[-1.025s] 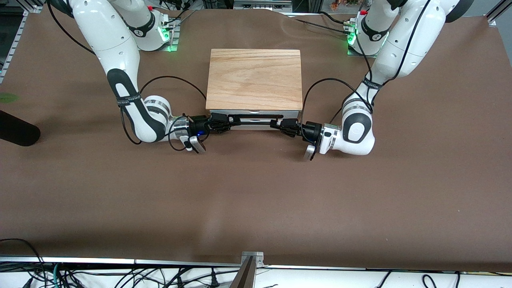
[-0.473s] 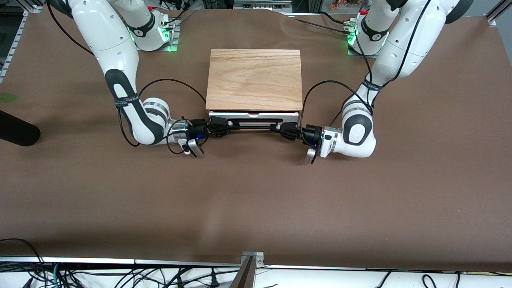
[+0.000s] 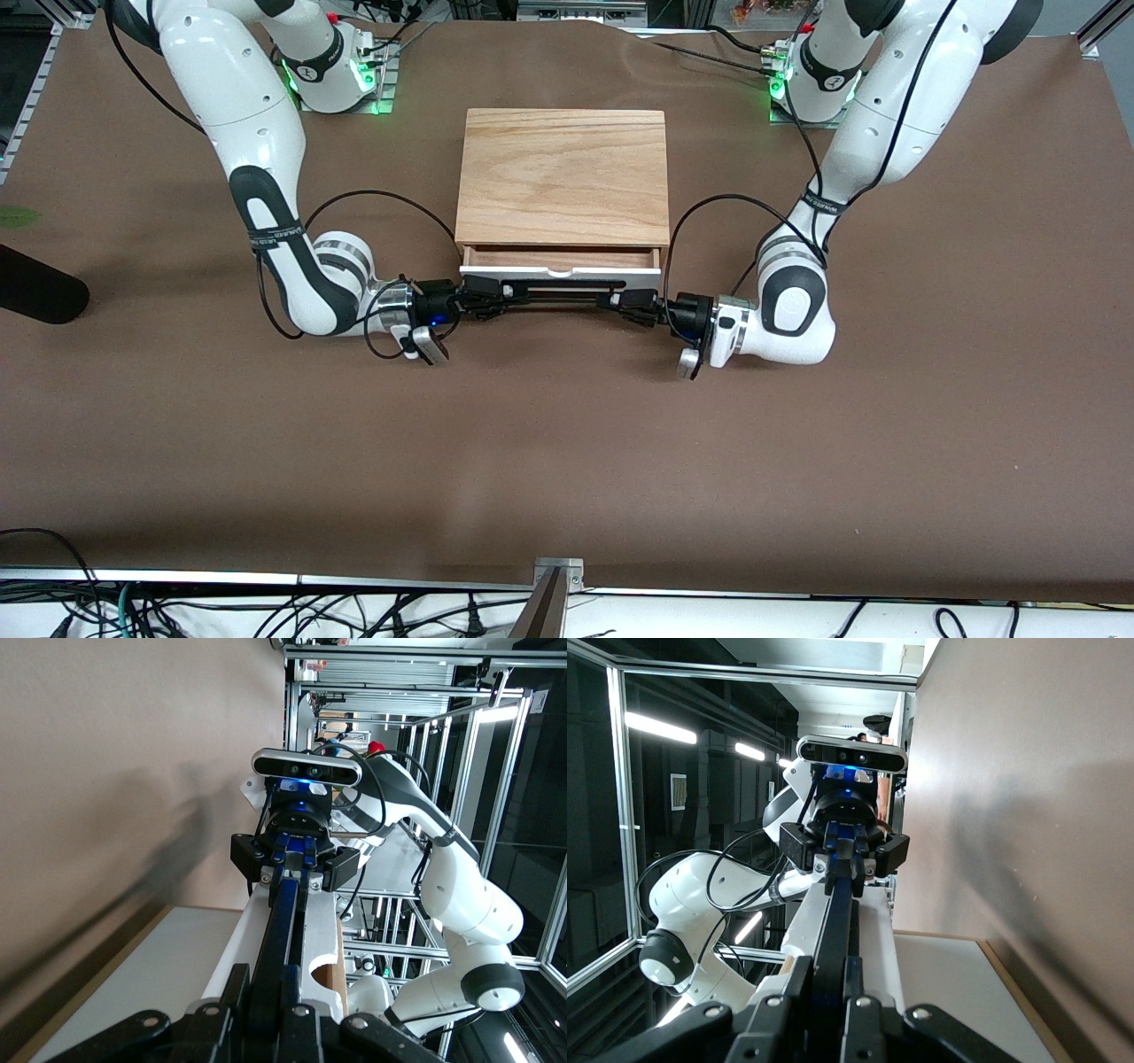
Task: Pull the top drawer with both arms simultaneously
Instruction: 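Pull the handle outward with both grippers, sliding the drawer open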
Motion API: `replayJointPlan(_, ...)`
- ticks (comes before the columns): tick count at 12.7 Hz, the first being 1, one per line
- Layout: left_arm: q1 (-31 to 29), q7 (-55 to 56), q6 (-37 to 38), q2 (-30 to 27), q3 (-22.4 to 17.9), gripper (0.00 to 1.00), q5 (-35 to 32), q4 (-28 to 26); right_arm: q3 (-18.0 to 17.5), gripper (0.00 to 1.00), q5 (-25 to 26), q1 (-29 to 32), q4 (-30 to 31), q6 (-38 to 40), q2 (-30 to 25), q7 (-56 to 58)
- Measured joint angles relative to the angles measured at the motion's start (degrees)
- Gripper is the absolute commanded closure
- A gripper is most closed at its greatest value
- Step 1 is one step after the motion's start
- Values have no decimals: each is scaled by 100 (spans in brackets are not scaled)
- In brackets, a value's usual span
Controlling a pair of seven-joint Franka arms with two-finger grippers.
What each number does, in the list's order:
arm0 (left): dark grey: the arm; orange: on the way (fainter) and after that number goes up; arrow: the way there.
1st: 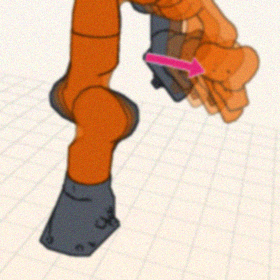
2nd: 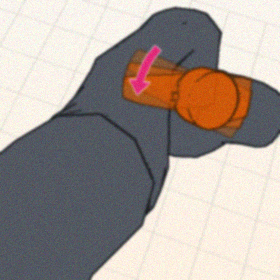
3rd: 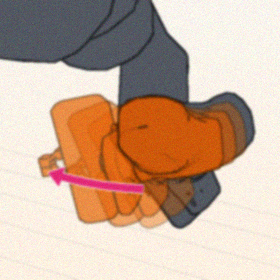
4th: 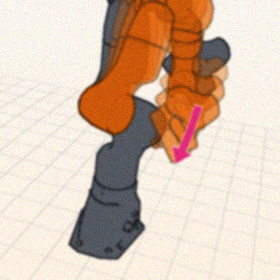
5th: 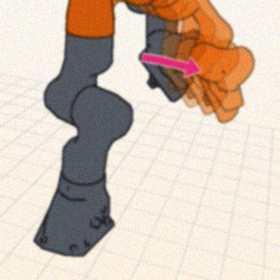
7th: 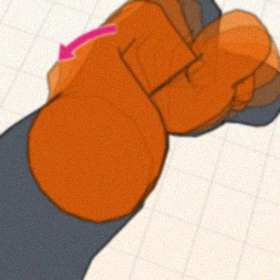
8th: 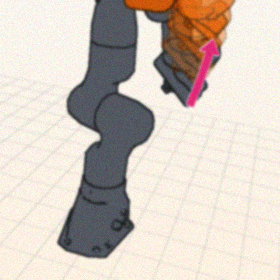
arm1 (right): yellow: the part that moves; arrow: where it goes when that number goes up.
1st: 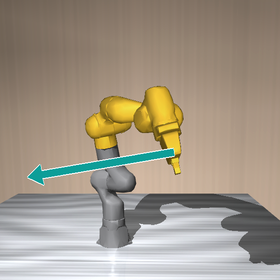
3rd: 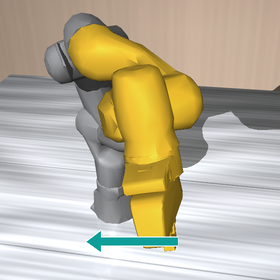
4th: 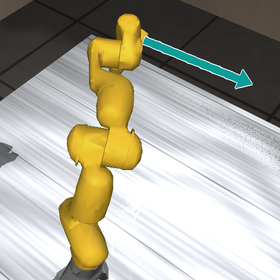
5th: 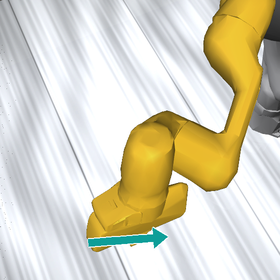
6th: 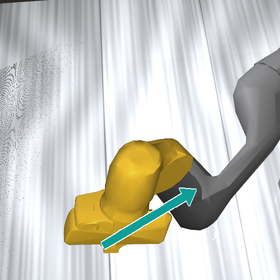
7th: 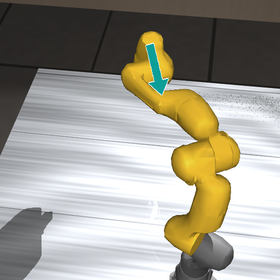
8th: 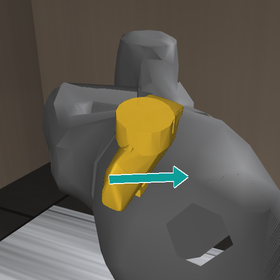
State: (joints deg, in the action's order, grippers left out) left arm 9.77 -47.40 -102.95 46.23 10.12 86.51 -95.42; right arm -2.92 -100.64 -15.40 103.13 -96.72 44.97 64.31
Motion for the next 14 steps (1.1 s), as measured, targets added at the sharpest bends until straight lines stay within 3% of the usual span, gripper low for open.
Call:
replayJointPlan(9,11,512,-76,613,-38,100,-25,1108,94,91,9,34,-894,-183,424,-459)
replayJointPlan(14,20,744,-219,739,-43,100,-25,1396,155,91,48,19,-1304,-252,613,-670)
